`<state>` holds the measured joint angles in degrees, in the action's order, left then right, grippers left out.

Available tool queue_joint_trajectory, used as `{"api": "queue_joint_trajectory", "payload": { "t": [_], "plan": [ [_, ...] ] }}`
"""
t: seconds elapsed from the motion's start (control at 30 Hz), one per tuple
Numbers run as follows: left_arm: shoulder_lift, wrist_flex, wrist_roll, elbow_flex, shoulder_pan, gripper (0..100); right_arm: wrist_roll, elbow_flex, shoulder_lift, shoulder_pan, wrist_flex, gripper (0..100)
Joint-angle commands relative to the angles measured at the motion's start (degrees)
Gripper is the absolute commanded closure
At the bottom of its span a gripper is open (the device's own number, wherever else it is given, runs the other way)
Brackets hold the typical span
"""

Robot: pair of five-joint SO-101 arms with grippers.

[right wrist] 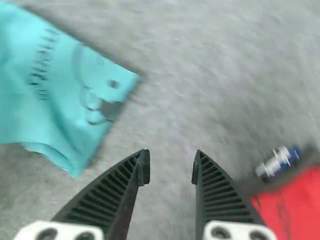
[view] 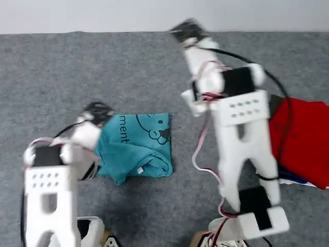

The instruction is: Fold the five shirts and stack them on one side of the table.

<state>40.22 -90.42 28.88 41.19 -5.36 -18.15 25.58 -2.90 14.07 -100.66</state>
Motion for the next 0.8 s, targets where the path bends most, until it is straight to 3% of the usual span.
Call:
{"api": "queue_joint_trajectory", "payload": {
  "t": [0.0,0.33,0.53,0.77],
  "plan": [
    [-8.9,1.6,0.3,-4.7,8.8,87,0.5,-3.9,-6.7,-7.6,-2.3,84.5],
    [-27.5,5.1,0.7,-7.8,16.9,84,0.3,-18.2,-19.6,-24.0,-2.3,84.5],
    [-32.4,7.5,0.7,-7.3,19.4,84,-1.9,-25.0,-25.5,-27.4,-2.2,84.5],
    [-36.9,12.4,0.8,-6.4,15.6,84,-3.7,-26.2,-27.2,-29.6,-2.2,84.5]
  ]
}}
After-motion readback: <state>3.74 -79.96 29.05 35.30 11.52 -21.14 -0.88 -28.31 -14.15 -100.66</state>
